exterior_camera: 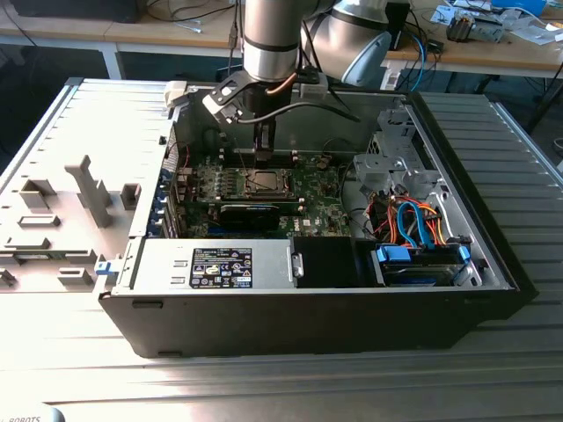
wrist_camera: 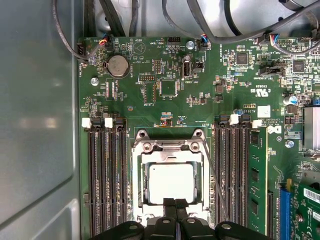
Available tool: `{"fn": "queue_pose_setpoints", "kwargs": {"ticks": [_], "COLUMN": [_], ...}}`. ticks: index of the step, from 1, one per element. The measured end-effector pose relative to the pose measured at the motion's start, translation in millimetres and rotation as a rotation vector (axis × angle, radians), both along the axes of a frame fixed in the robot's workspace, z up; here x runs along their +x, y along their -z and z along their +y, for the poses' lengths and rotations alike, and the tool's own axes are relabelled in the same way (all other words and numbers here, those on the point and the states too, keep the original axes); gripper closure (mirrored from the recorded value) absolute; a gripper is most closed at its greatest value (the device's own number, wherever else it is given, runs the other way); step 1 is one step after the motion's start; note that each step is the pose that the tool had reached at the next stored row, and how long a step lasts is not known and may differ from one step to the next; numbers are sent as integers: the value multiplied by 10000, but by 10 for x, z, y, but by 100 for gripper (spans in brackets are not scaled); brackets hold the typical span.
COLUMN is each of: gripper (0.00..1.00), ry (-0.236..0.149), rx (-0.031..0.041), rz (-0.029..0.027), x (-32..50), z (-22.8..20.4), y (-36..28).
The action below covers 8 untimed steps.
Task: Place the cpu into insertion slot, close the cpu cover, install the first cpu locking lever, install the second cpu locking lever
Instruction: 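Close the cpu cover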
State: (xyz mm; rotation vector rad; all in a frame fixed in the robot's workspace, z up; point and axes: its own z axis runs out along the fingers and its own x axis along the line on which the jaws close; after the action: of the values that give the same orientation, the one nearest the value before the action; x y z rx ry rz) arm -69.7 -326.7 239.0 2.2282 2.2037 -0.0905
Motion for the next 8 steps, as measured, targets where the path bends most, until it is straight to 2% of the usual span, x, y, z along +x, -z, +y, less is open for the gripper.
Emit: {"fn": "queue_pose_setpoints", "kwargs": {"ticks": [8], "gripper": [89], "ry": [0], "rx": [2], "rz": [-2], "x": [0], "z": [0], "y": [-38]}}
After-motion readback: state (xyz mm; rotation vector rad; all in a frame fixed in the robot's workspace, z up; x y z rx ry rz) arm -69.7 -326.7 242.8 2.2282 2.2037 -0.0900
